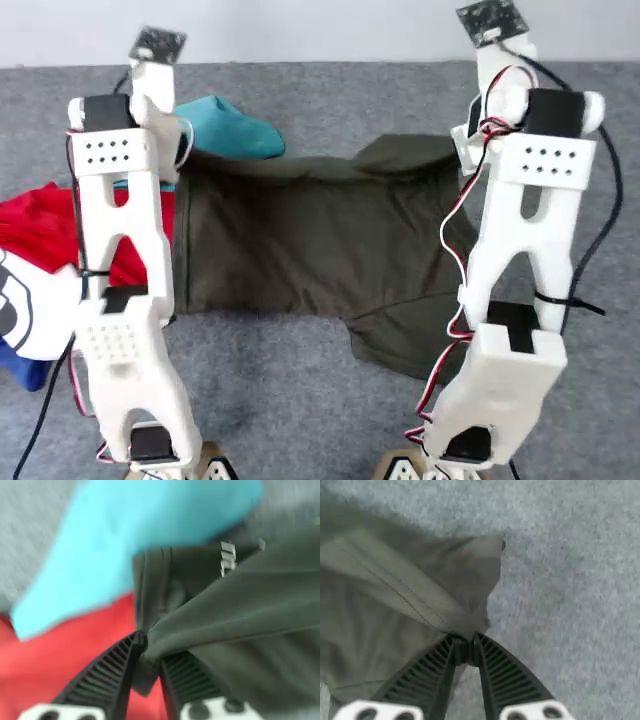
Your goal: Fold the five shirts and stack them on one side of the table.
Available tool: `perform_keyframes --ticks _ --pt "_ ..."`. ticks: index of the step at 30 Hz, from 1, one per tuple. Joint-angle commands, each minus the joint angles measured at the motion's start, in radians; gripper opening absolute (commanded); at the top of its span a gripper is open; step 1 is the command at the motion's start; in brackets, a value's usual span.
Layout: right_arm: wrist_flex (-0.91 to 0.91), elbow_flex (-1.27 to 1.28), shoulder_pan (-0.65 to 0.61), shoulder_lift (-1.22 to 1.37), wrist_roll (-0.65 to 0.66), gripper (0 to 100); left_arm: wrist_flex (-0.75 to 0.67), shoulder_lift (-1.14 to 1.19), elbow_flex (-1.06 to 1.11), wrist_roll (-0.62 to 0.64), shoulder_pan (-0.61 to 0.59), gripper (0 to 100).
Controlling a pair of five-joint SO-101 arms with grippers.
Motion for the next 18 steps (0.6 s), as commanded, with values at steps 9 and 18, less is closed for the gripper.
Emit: perform_keyframes --ticks 9,18 --pt "0.038 0.523 -0.048 -0.352 0.014 0.9 0.018 -0.328 0.624 -0.149 -0.055 2" --pt "-0.061 0.980 -0.038 -0.691 0.037 0.9 0.018 -0.334 0.723 -0.150 -0.094 2"
